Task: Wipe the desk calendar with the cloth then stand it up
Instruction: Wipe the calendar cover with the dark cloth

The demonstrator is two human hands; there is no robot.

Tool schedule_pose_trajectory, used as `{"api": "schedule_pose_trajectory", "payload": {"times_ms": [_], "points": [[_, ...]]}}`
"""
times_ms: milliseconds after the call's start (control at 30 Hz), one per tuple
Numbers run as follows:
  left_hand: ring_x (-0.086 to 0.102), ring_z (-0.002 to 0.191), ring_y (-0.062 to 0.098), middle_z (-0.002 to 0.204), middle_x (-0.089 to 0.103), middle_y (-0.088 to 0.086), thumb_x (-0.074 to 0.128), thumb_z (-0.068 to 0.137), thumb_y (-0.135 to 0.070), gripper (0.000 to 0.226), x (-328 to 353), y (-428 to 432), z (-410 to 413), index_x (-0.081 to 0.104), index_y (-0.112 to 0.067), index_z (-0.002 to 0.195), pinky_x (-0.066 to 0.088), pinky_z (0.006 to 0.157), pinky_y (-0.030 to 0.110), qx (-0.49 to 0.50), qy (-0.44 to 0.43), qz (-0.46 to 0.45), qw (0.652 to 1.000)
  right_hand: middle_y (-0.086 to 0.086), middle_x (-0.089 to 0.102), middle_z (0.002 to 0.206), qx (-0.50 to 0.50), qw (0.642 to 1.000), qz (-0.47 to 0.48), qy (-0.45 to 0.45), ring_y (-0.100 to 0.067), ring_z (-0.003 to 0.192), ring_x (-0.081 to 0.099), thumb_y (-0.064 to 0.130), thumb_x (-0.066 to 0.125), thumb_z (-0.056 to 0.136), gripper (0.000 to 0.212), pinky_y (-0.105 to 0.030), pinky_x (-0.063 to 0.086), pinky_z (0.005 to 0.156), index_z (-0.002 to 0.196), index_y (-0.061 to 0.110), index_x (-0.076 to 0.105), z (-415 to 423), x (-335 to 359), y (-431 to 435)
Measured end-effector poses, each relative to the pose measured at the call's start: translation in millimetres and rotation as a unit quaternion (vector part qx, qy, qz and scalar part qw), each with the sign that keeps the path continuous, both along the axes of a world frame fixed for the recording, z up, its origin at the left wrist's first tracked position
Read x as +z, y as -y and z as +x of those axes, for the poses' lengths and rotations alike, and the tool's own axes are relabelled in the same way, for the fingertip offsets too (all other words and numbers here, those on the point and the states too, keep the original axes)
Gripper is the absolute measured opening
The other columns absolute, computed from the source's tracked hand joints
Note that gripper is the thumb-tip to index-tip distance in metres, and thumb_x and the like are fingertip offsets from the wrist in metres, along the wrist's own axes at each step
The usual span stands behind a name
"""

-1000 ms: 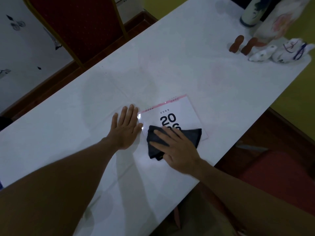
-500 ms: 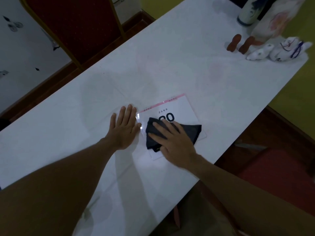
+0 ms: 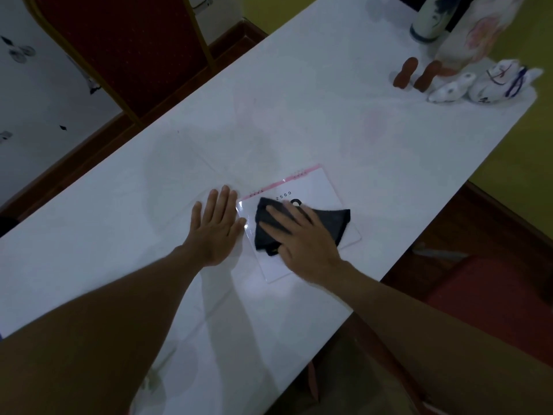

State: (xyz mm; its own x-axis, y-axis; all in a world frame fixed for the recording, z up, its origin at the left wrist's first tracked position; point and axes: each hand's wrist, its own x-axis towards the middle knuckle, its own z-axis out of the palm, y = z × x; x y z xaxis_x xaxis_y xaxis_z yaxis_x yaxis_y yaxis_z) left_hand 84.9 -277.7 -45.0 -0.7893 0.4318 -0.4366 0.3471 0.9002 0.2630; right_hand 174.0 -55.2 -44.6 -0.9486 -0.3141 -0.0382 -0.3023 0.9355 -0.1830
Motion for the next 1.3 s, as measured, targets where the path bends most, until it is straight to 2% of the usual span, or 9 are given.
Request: {"api": "schedule_pose_trajectory", "payload": {"times_ms": [67,200,267,333,500,733,967,1167,1300], "points": [[-0.030,0.143,0.011,0.159,-0.029,-0.007,-0.002,0.093,-0.060,0.071,0.5,-0.3,0.7,-0.021,-0.026,0.152,-0.011,0.120,0.046,0.004,0.001,0.001,1.000,-0.001,0.038,0.159,0.005,1.000,0.008,0.000,-0.028,0.146,0.033,0.024,0.039,0.090,0.055,-0.049,0.024,0.118,0.144,0.026,0.049,-4.8,-0.5,-15.2],[-0.030,0.141,0.008,0.160,-0.028,-0.008,0.001,0.095,-0.057,0.069,0.6,-0.3,1.5,-0.019,-0.026,0.152,-0.009,0.120,0.047,0.005,-0.007,0.003,1.000,-0.003,0.029,0.163,-0.266,0.963,-0.009,0.036,-0.030,0.149,0.026,0.028,0.034,0.092,0.060,-0.053,0.021,0.119,0.151,0.022,0.039,-31.0,6.3,-32.2],[-0.028,0.143,0.009,0.161,-0.026,-0.008,-0.001,0.093,-0.058,0.071,1.7,-0.4,1.9,-0.018,-0.025,0.153,-0.007,0.120,0.048,0.004,-0.008,0.004,1.000,-0.004,0.025,0.165,-0.323,0.945,-0.020,0.043,-0.033,0.150,0.022,0.029,0.034,0.094,0.059,-0.054,0.019,0.120,0.152,0.022,0.035,-39.0,9.6,-25.4],[-0.023,0.147,0.014,0.162,-0.024,-0.005,-0.002,0.092,-0.058,0.072,2.3,-1.0,2.4,-0.017,-0.023,0.153,-0.005,0.120,0.048,0.003,-0.015,0.001,1.000,-0.005,0.028,0.164,-0.290,0.956,-0.012,0.031,-0.035,0.149,0.023,0.028,0.037,0.093,0.058,-0.054,0.021,0.119,0.151,0.022,0.039,-35.1,10.4,-13.7],[-0.025,0.147,0.017,0.162,-0.025,-0.001,-0.005,0.090,-0.058,0.074,2.7,-0.5,1.5,-0.019,-0.021,0.152,-0.006,0.121,0.049,-0.008,-0.016,-0.003,1.000,-0.001,0.040,0.158,-0.002,1.000,-0.009,0.019,-0.030,0.148,0.030,0.023,0.040,0.091,0.054,-0.050,0.024,0.119,0.144,0.025,0.049,-8.2,4.8,-4.9],[-0.022,0.148,0.018,0.162,-0.023,-0.002,-0.008,0.089,-0.060,0.076,1.1,0.6,3.1,-0.017,-0.021,0.153,-0.006,0.120,0.048,-0.010,-0.029,-0.010,0.999,-0.002,0.037,0.160,-0.188,0.982,-0.026,0.017,-0.034,0.147,0.029,0.027,0.031,0.091,0.057,-0.054,0.022,0.119,0.145,0.023,0.049,-29.6,10.5,-4.0],[-0.031,0.144,0.016,0.158,-0.031,-0.004,-0.008,0.091,-0.060,0.071,-3.3,2.9,1.0,-0.023,-0.024,0.150,-0.009,0.120,0.048,-0.019,-0.020,0.001,1.000,0.002,0.045,0.155,0.136,0.988,-0.069,-0.001,-0.026,0.148,0.031,0.021,0.049,0.089,0.051,-0.047,0.021,0.121,0.140,0.027,0.056,13.3,4.1,-15.2],[-0.028,0.145,0.015,0.161,-0.025,-0.003,-0.005,0.092,-0.060,0.072,-3.7,3.2,1.5,-0.017,-0.023,0.153,-0.009,0.120,0.048,-0.013,-0.024,0.010,1.000,0.000,0.037,0.160,-0.154,0.988,-0.028,0.010,-0.031,0.150,0.027,0.027,0.040,0.090,0.056,-0.049,0.016,0.123,0.145,0.027,0.051,-14.3,11.9,-10.9],[-0.032,0.142,0.013,0.156,-0.033,-0.006,-0.002,0.095,-0.058,0.068,-3.5,3.0,0.1,-0.022,-0.024,0.151,-0.009,0.120,0.048,-0.014,-0.016,0.006,1.000,0.001,0.037,0.160,-0.022,0.999,-0.043,-0.001,-0.030,0.150,0.026,0.027,0.043,0.090,0.055,-0.048,0.016,0.122,0.145,0.029,0.049,13.3,3.5,8.2]]}}
